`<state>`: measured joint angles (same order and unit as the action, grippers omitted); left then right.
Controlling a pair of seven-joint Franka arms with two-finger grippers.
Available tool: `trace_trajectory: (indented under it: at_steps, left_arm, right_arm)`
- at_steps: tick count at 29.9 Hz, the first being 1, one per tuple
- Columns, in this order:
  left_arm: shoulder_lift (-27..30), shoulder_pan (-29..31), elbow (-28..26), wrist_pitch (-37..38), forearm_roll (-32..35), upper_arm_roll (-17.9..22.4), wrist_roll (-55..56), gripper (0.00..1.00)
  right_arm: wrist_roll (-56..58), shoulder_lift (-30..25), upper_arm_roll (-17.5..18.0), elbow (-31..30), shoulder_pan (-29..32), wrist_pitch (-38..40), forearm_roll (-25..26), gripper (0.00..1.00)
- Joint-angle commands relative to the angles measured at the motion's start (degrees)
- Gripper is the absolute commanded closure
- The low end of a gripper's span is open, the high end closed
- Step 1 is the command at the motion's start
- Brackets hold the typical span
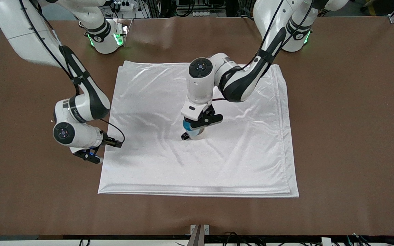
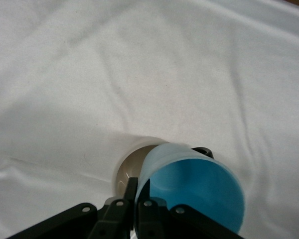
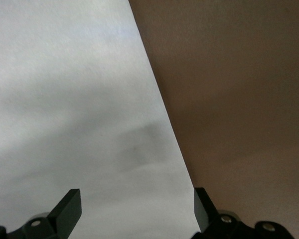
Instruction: Place blue cup into white mug on cloth
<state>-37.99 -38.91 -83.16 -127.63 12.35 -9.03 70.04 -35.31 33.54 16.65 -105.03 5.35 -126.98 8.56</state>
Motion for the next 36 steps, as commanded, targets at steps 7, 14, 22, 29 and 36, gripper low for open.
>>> trace_trajectory:
  at_steps: [7,14,22,29,36]
  left_arm:
    - [-1.56,-0.55,1.42,0.11,1.62,0.33,1.33,1.0]
    - [-1.47,-0.55,1.42,0.19,1.45,0.33,1.33,0.5]
    - [-0.59,-0.9,1.42,0.54,1.71,0.41,1.33,0.0]
    - [3.79,0.32,1.42,4.05,1.71,0.5,0.8,0.0]
    - [11.79,3.75,1.42,11.61,1.8,0.41,-3.85,0.0]
  right_arm:
    - [2.52,-14.11,0.14,-16.35,1.24,-3.54,2.52,0.0]
    - [8.4,-17.27,0.14,-15.64,3.87,1.47,2.52,0.0]
    - [11.14,-23.25,0.4,-13.02,5.2,12.88,2.25,0.0]
    - [12.45,-23.35,0.4,0.77,5.11,29.58,2.08,0.0]
    - [19.22,-23.52,0.14,10.45,5.46,39.87,1.64,0.0]
